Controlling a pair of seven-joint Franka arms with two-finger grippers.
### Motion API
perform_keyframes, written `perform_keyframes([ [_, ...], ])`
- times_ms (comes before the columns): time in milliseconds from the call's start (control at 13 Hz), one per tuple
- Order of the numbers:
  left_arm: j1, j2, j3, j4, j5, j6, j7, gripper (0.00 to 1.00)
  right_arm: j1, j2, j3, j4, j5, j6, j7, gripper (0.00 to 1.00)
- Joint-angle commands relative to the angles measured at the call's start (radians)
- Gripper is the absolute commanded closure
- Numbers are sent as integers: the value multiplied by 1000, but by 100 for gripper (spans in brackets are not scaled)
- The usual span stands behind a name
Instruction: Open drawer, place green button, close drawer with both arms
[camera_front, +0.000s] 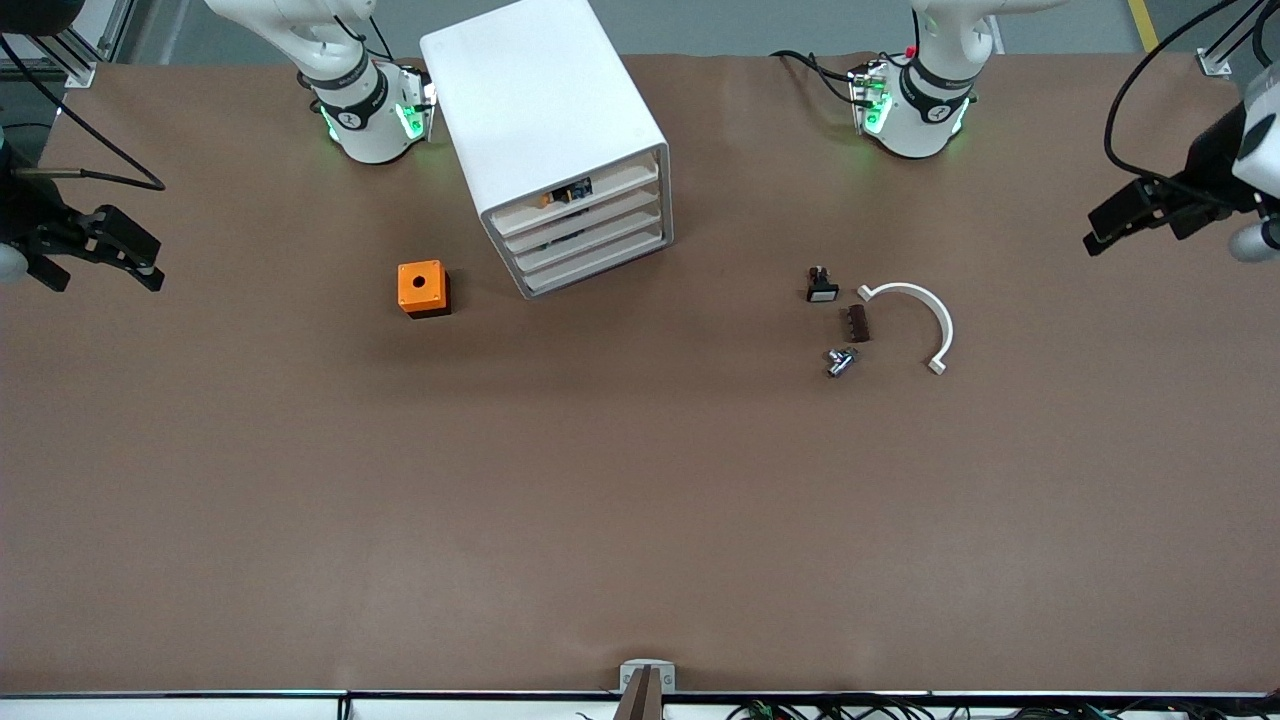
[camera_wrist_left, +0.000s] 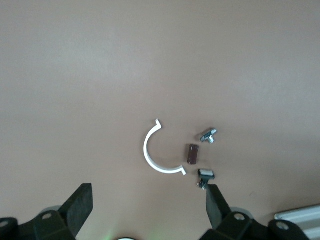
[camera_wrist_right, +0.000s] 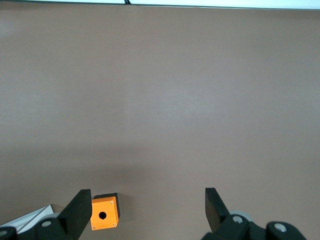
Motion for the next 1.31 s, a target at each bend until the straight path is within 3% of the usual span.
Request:
perform_keyframes([
  [0, -1, -109, -7, -140, 11, 38, 27, 0, -11, -12, 11, -1, -3, -6, -14, 0],
  [231, -10, -86, -14, -119, 13, 32, 29, 0, -16, -12, 11, -1, -1, -3, -11, 0],
  [385, -10, -48, -31, -78, 11, 17, 27, 0, -21, -12, 11, 0, 44, -9, -11, 0],
  [1231, -1, -23, -27, -11, 16, -52, 87, 0, -14, -18, 10, -4, 34, -14, -11, 0],
])
